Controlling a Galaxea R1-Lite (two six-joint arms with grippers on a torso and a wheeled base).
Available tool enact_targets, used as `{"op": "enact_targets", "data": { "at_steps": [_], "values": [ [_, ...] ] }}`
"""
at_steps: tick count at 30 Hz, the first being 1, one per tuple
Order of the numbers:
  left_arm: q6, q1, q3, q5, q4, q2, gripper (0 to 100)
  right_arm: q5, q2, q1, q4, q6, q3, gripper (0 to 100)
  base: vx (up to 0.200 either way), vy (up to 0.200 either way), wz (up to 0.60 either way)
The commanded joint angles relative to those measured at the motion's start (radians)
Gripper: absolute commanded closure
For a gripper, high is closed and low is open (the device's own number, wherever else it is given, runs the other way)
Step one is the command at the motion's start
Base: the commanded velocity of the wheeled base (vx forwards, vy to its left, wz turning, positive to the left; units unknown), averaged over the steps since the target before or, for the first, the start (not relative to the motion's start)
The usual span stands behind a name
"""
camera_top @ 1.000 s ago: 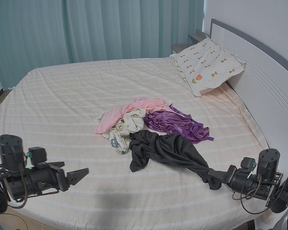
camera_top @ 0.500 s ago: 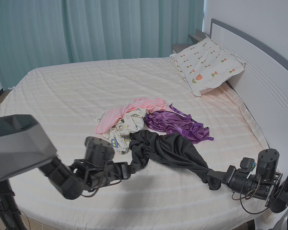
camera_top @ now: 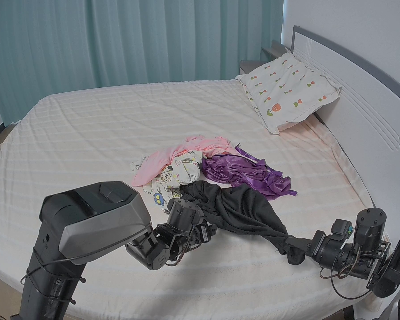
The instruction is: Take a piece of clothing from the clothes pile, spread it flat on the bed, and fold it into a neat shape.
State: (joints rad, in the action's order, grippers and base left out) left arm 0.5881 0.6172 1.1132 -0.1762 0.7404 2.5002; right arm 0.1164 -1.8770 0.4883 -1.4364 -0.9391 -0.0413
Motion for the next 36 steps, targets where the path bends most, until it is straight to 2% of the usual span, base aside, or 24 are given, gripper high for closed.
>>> {"op": "enact_targets", "data": {
  "at_steps": [1,10,16,17,24,26,30,32,33,36],
  "values": [
    [-0.001,-0.011,0.034,-0.032,-0.007,0.043,0,0.000,-0.014,0.003,-0.018,-0.001,0.004,100,0.000,0.000,0.00],
    [-0.028,-0.037,0.140,-0.108,-0.015,0.078,0,-0.001,-0.022,0.003,-0.019,0.000,0.004,100,0.000,0.000,0.00],
    [-0.028,-0.034,0.166,-0.112,-0.067,0.092,0,0.000,-0.024,0.003,-0.019,-0.001,0.004,100,0.000,0.000,0.00],
    [-0.028,-0.033,0.163,-0.112,-0.070,0.089,100,0.000,-0.024,0.003,-0.019,-0.001,0.004,100,0.000,0.000,0.00],
    [-0.014,-0.025,0.152,-0.108,-0.118,0.085,100,0.002,-0.031,0.003,-0.019,-0.003,0.004,100,0.000,0.000,0.00],
    [0.019,-0.030,0.123,-0.108,-0.111,0.060,100,0.002,-0.031,0.001,-0.019,-0.004,0.003,100,0.000,0.000,0.00],
    [0.196,-0.031,0.031,-0.105,-0.108,-0.093,100,0.000,-0.028,-0.004,-0.032,-0.006,-0.008,100,0.000,0.000,0.00],
    [0.205,-0.030,-0.004,-0.101,-0.105,-0.139,100,0.000,-0.028,-0.004,-0.052,-0.001,-0.012,100,0.000,0.000,0.00],
    [0.207,-0.025,-0.093,-0.085,-0.104,-0.253,100,-0.001,-0.028,0.001,-0.118,0.008,-0.034,100,0.000,0.000,0.00],
    [0.200,-0.014,-0.161,-0.075,-0.104,-0.350,100,-0.003,-0.025,0.003,-0.134,0.045,-0.085,100,0.000,0.000,0.00]
  ]
}}
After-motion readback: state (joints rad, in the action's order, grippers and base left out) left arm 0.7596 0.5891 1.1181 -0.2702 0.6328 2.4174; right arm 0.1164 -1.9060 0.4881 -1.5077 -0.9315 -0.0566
